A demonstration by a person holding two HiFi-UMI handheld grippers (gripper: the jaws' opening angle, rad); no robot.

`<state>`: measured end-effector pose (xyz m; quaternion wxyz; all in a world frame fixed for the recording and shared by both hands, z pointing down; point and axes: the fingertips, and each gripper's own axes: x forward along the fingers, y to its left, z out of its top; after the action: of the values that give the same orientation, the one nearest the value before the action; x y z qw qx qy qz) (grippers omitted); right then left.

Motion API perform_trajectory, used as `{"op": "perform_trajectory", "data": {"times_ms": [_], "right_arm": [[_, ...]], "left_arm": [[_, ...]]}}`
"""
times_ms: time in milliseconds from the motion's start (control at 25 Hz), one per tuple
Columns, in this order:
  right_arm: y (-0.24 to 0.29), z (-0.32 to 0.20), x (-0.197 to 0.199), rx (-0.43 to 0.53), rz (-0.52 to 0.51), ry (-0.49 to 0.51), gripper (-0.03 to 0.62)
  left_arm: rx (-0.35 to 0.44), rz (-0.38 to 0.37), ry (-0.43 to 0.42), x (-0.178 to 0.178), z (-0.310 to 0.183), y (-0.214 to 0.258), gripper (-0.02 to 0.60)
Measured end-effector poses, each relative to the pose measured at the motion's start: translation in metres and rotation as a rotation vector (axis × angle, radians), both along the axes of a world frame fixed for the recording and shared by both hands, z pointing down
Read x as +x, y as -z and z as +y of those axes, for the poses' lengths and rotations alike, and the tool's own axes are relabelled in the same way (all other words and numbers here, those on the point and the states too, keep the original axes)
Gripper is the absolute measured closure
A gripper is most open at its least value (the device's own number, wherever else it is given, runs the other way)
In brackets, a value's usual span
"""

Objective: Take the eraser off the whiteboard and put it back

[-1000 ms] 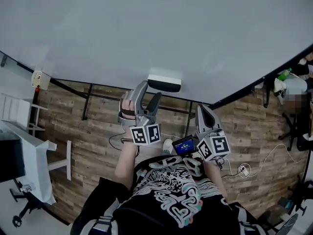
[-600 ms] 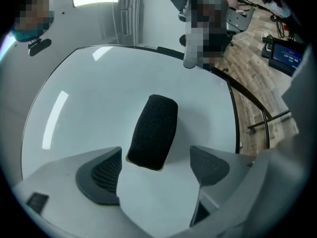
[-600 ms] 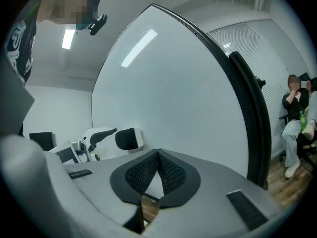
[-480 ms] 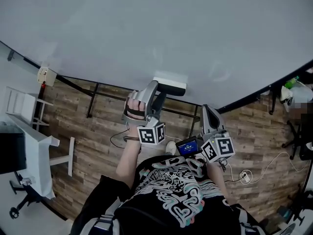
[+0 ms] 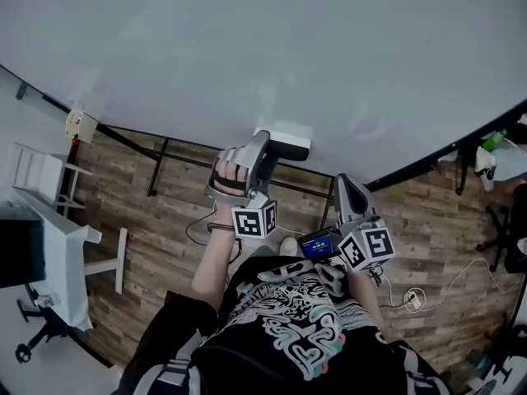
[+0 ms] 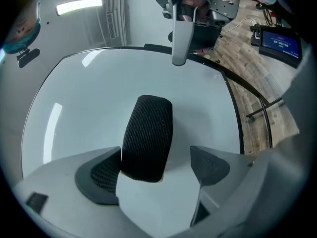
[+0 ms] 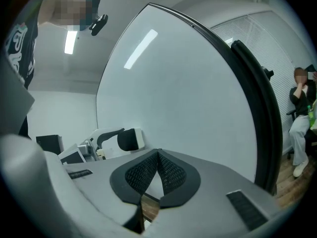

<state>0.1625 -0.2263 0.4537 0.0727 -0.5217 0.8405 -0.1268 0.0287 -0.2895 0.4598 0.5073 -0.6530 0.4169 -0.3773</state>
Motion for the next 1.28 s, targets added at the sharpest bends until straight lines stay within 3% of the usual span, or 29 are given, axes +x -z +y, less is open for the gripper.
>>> {"op": "perform_trajectory", "data": {"times_ms": [200,640,720,800,1280], "right_arm": [[0.001,-0.003,0.005,0.002,-0.002,-0.002,0.568],[-0.002,-0.004,0.001,-0.003,0.008,0.01,0.568],[-0.002,-0.003,0.002,-0.004,0.009,0.009,0.568],[-0.001,-0.002,0.003,-0.003,0.011,0.007,0.568],[0.002,0.01,-0.003,0.008,0.024,0.014,0.568]], "left_arm": [[0.032,-0.027,0.002,-0.001,-0.002,0.001,0.158],[0.037,-0.009,0.0,0.002,-0.007,0.005,0.16],[0.037,-0.002,0.0,0.0,-0.006,0.007,0.202],[0.033,0.003,-0.001,-0.002,-0.005,0.007,0.295],[0.0,0.035,-0.018,-0.001,0.007,0.006,0.299]]}}
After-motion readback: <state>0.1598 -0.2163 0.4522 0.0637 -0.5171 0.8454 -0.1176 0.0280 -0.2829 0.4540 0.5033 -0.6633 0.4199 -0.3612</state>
